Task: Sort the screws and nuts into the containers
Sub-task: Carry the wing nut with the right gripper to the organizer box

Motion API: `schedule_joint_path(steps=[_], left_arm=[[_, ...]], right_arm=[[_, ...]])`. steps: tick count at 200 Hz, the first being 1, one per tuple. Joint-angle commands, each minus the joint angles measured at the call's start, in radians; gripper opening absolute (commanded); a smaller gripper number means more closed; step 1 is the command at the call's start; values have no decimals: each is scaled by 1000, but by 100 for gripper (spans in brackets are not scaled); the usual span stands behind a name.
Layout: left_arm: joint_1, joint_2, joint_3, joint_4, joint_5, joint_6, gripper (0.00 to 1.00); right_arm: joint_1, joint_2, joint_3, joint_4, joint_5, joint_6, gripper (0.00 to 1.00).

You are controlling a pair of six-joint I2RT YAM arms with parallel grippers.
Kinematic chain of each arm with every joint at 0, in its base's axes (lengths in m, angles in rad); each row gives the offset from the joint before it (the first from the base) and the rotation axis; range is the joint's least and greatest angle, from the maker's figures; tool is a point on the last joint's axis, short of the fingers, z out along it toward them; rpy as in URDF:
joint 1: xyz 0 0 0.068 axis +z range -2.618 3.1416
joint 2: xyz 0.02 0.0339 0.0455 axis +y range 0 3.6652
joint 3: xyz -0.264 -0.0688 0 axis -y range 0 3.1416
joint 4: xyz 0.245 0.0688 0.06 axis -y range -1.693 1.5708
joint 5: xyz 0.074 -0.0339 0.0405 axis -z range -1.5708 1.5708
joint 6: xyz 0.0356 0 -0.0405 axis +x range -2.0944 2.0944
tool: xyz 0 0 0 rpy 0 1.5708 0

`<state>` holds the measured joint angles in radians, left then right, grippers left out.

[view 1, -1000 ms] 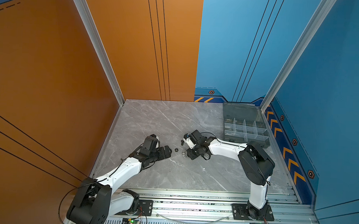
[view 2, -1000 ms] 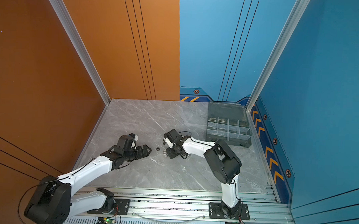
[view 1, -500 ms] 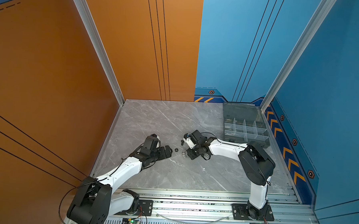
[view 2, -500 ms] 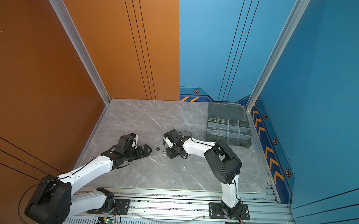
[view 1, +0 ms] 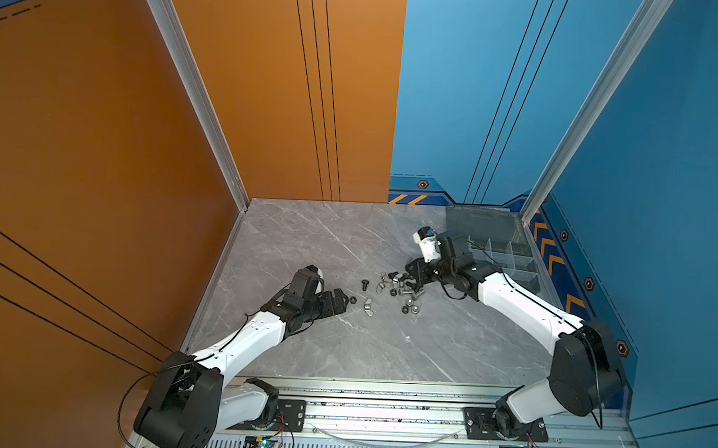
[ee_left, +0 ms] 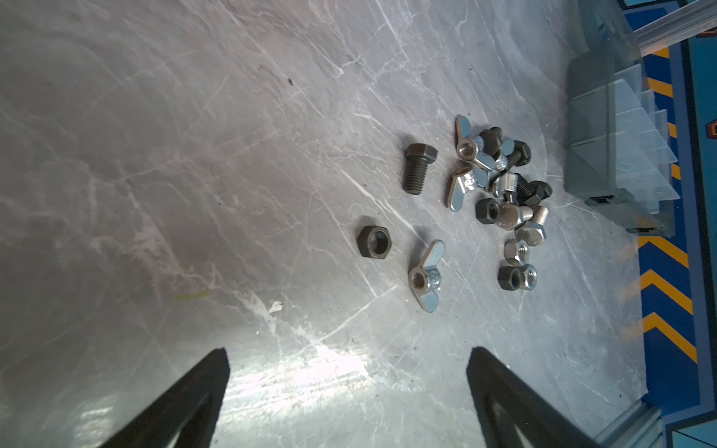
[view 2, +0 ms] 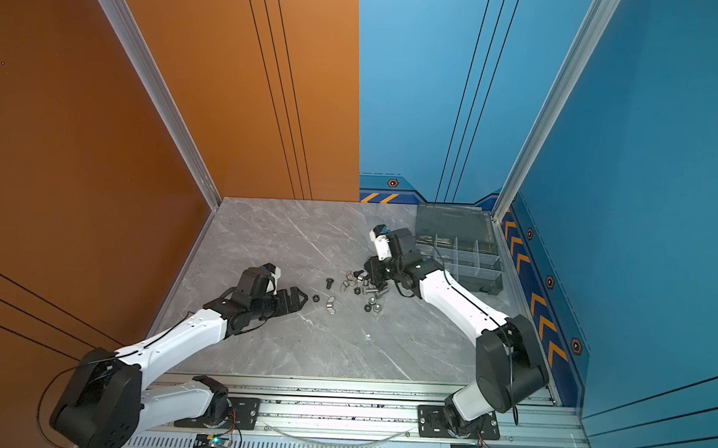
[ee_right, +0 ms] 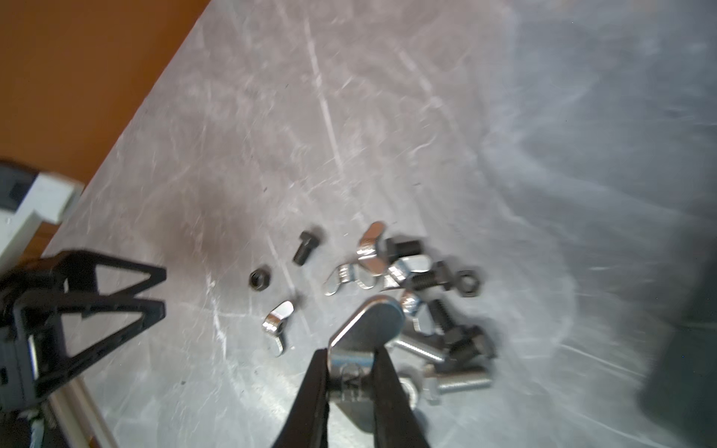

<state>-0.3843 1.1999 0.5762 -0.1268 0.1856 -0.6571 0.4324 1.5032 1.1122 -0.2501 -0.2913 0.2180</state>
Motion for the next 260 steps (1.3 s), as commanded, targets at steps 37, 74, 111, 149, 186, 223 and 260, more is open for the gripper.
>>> schedule_joint_path(steps=[37,74,111,149,186,223,260], left_arm=[[-40,7,40,-2,22,-22,98],[-48,0,38,-2,19,-32,97],[-57,-7,35,-10,3,-46,98],[-58,-16,31,-10,-10,-55,98],[-60,-8,32,-11,-8,-64,98],[-63,-3,39,-12,-8,-66,98],[-64,-2,44,-13,-9,-69,98]], right_arm=[[-196,20,60,-81,114,57,0],[-266,98,100,-91,121,115,0],[-311,178,160,-124,165,132,0],[-332,257,246,-172,222,94,0],[-345,326,307,-199,237,76,0],[-354,377,327,-196,235,67,0],[-359,422,349,-193,236,64,0]])
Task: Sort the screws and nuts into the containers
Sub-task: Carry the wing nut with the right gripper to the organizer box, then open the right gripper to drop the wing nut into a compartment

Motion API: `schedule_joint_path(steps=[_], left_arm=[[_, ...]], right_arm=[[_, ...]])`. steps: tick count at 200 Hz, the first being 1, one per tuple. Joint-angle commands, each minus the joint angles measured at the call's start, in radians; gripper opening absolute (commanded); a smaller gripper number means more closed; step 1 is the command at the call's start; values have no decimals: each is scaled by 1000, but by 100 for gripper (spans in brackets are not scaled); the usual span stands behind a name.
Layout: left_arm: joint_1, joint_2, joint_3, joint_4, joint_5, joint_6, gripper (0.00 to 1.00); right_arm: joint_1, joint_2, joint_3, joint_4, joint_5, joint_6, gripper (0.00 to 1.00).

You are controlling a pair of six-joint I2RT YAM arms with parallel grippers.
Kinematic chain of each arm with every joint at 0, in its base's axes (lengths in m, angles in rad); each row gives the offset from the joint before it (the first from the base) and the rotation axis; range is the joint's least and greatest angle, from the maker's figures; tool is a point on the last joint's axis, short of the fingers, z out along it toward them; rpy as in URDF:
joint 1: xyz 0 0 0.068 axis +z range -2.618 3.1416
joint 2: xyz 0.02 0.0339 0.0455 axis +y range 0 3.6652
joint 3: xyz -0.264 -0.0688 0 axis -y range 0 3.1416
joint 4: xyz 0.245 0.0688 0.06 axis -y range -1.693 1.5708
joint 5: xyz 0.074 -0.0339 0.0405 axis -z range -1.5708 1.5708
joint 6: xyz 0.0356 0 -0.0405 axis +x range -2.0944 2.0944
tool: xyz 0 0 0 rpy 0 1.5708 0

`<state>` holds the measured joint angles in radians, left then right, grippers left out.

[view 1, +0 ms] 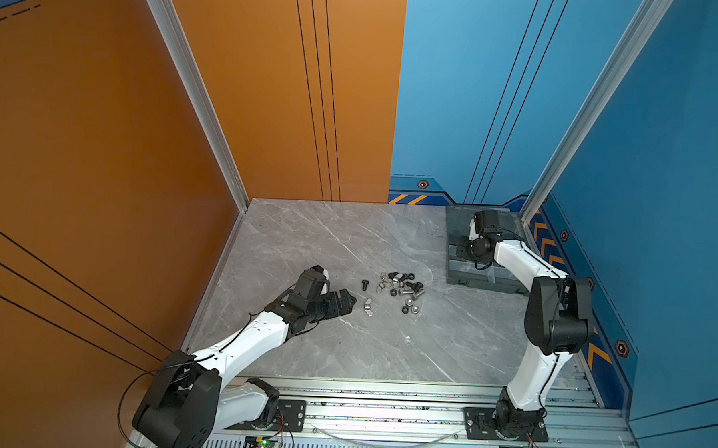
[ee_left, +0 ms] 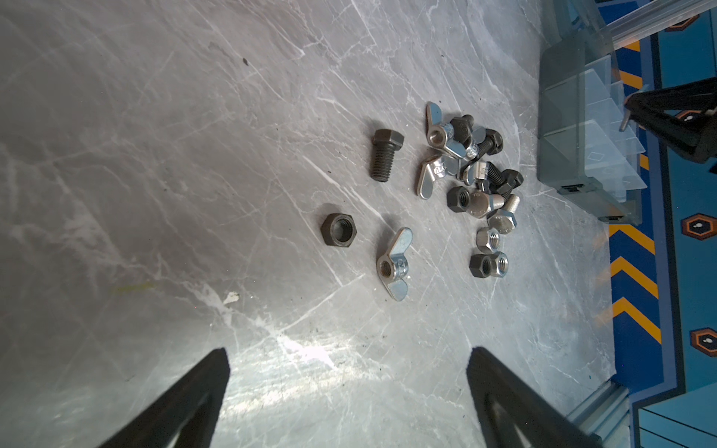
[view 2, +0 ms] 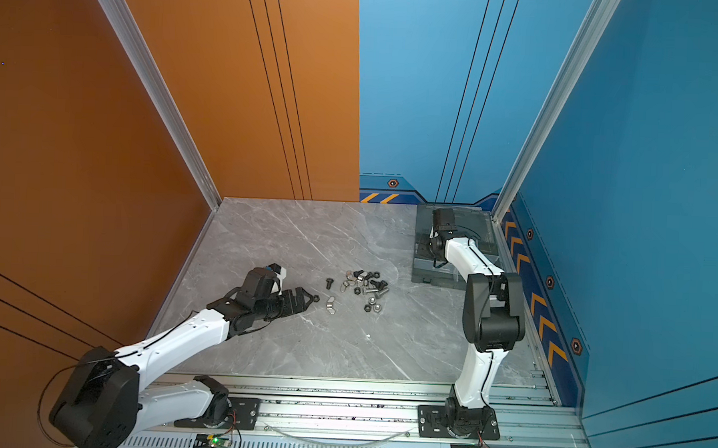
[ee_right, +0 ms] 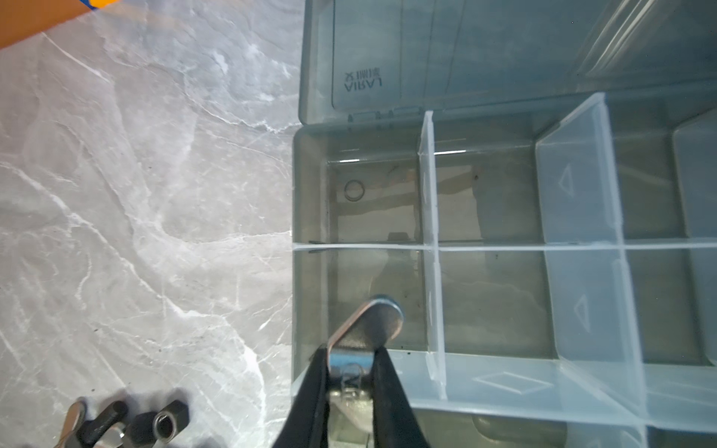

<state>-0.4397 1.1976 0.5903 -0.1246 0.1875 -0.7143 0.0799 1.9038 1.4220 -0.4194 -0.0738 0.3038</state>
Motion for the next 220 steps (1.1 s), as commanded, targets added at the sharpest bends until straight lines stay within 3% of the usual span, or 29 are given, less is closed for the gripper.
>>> schedule_joint_path(steps=[1,128,165,220], left_arm=[[-10,0,30,-15,-11,-11,98],[-18,0,33,-25,-18,-13,98],[-20,10,34,-19,-16,-14,98],[-23,14,37,-14,-10,-12,98]], right_arm=[[-6,24,39,-24,18,-21,0],[-4,96,83,-45,2,-33,0],[-3,95,88,-61,12,-32,23],[-2,61,86,-81,17,-41,40]])
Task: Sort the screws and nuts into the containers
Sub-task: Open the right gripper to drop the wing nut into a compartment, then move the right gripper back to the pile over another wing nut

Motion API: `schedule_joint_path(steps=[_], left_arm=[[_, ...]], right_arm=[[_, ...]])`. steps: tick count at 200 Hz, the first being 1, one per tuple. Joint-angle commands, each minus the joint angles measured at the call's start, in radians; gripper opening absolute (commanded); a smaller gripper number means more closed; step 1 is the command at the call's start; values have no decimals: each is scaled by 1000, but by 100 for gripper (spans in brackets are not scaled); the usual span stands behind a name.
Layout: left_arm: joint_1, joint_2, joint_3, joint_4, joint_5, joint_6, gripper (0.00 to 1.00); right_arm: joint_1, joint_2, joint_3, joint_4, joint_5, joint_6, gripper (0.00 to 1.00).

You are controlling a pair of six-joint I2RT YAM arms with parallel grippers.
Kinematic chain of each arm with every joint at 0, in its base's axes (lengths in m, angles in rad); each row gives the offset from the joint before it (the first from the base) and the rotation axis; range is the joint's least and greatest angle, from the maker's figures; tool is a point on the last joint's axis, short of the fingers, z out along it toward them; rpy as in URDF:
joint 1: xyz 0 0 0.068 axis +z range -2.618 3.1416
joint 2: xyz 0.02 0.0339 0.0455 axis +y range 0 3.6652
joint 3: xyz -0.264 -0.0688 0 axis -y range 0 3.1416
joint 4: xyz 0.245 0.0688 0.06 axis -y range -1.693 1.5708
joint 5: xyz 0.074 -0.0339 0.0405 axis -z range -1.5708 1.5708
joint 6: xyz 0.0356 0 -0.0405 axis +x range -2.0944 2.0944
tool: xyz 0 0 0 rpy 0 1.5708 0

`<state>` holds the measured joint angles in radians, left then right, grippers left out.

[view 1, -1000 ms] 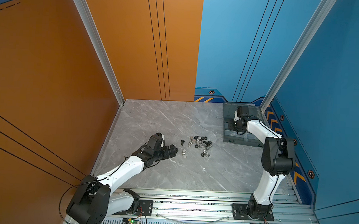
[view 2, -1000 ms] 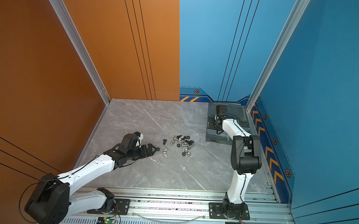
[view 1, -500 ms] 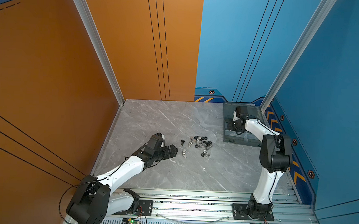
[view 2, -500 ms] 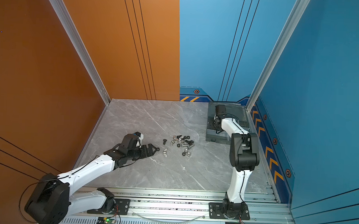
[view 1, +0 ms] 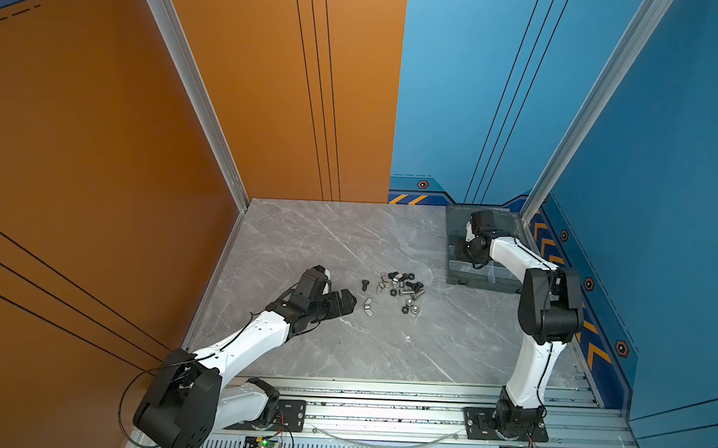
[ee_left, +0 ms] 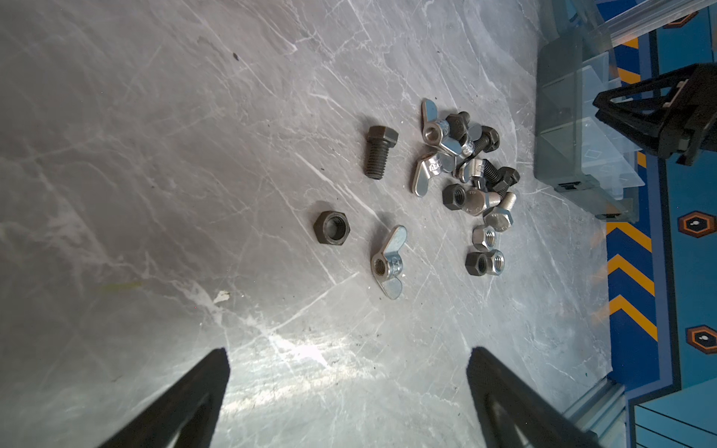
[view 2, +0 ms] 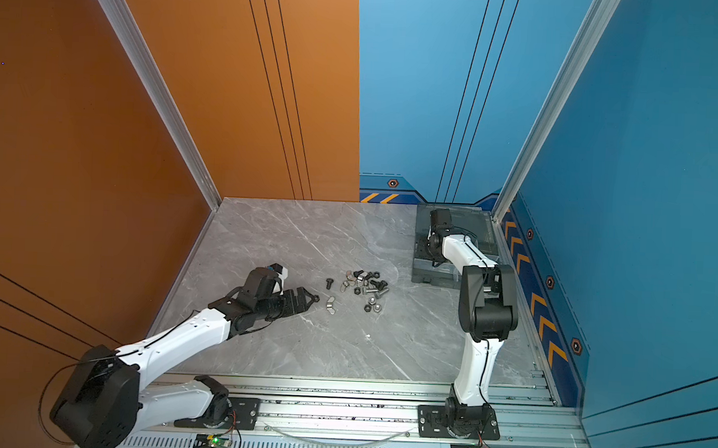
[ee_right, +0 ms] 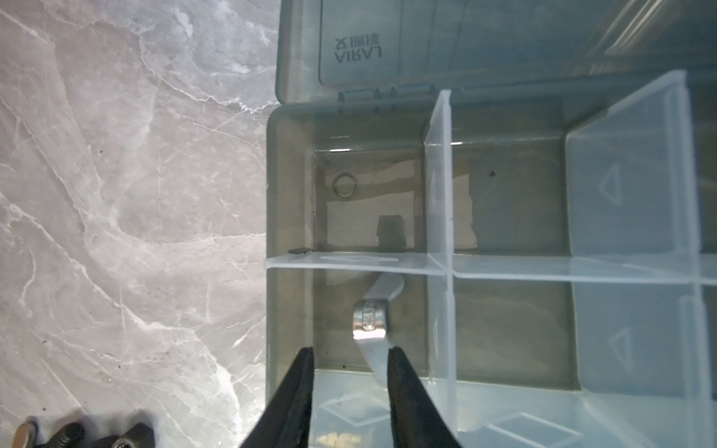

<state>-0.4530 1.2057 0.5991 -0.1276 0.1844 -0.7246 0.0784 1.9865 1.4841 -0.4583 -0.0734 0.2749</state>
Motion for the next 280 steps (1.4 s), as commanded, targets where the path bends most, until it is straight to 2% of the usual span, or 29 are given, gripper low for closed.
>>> schedule_joint_path(steps=[1,69,103,141,169,233,280], left_arm=[[-9,5,28,-10,-6,-2,98],[-10,-3,22,-12,-6,2,98],[-10,-8,22,-12,-2,2,98],[-9,-35,13,-18,-1,-1,98],[-4,-66,2,-24,-1,-2,98],[20,-117,-28,-21,34,-2,98],[57,-158,-62,-21,40,-6,98]], right_arm=[[0,-23,22,-44,18,-11,40],[56,-259,-131,-23,-125,-13,46],[179,-379,-240,-16,-169,36,48],[351,-445,-369,69,-154,209,51],[469,-444,-400,111,-95,332,51],[690,-322,-342,118,82,466,56],[749,-182,-285,191,46,514,56]])
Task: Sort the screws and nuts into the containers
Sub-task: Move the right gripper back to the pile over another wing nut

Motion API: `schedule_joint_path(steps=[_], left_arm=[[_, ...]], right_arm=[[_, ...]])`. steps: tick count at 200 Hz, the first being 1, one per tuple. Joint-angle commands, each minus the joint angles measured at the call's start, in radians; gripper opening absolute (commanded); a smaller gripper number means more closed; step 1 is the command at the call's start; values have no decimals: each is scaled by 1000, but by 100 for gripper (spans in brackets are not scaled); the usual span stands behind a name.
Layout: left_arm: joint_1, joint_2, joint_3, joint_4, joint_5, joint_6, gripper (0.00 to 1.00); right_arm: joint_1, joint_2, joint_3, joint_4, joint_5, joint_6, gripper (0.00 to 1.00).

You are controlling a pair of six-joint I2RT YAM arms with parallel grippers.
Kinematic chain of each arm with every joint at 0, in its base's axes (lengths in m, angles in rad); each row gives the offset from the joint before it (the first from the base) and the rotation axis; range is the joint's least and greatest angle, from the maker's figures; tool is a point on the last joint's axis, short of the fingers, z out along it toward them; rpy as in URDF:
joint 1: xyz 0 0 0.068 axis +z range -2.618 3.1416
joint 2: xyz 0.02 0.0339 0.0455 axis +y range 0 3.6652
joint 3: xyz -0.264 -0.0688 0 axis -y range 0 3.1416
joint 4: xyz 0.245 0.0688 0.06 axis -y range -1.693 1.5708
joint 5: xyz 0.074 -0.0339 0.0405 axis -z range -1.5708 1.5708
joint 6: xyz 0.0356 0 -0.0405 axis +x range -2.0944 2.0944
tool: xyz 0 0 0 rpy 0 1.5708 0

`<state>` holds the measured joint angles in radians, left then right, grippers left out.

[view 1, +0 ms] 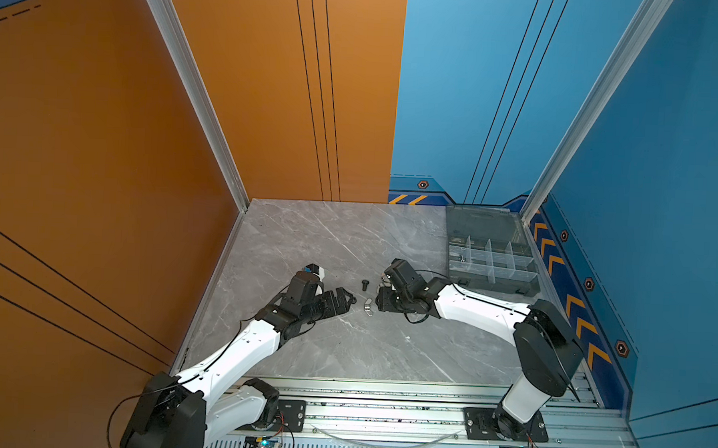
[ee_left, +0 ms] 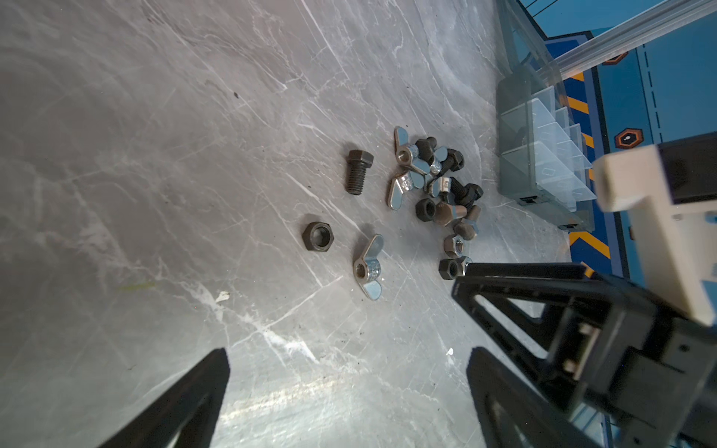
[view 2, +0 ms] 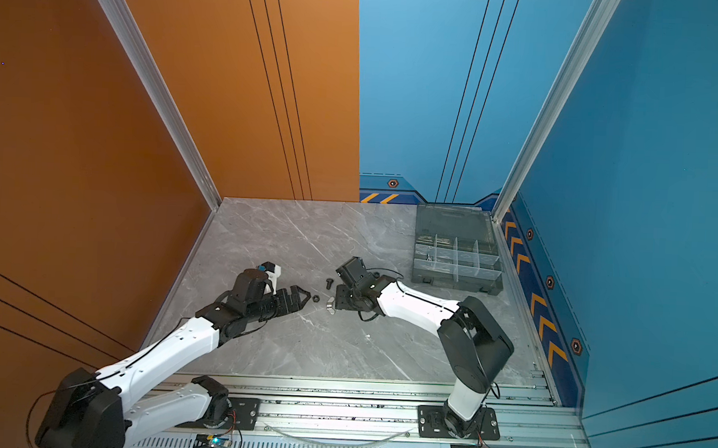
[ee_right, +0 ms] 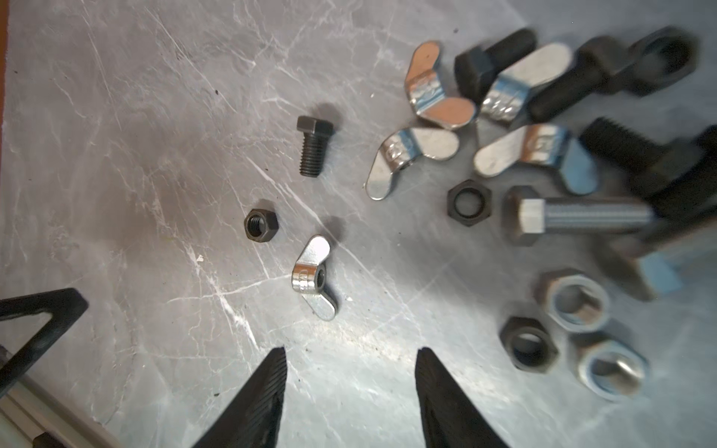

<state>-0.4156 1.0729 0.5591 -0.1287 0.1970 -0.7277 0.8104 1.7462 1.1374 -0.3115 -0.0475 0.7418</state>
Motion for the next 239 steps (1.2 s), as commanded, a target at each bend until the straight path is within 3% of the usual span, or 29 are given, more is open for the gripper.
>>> schedule_joint_path(steps=[1,109,239], left_arm=[[22,-27,-22,-20,28,-3,98],[129,-34,-73,7,133,41,98],[163,-4,-69,28,180,42,98]], right_arm=[[18,60,64,44,19,47,55],[73,261,289,-120,85,-37,54],[79,321,332,-158,117,-84,42]])
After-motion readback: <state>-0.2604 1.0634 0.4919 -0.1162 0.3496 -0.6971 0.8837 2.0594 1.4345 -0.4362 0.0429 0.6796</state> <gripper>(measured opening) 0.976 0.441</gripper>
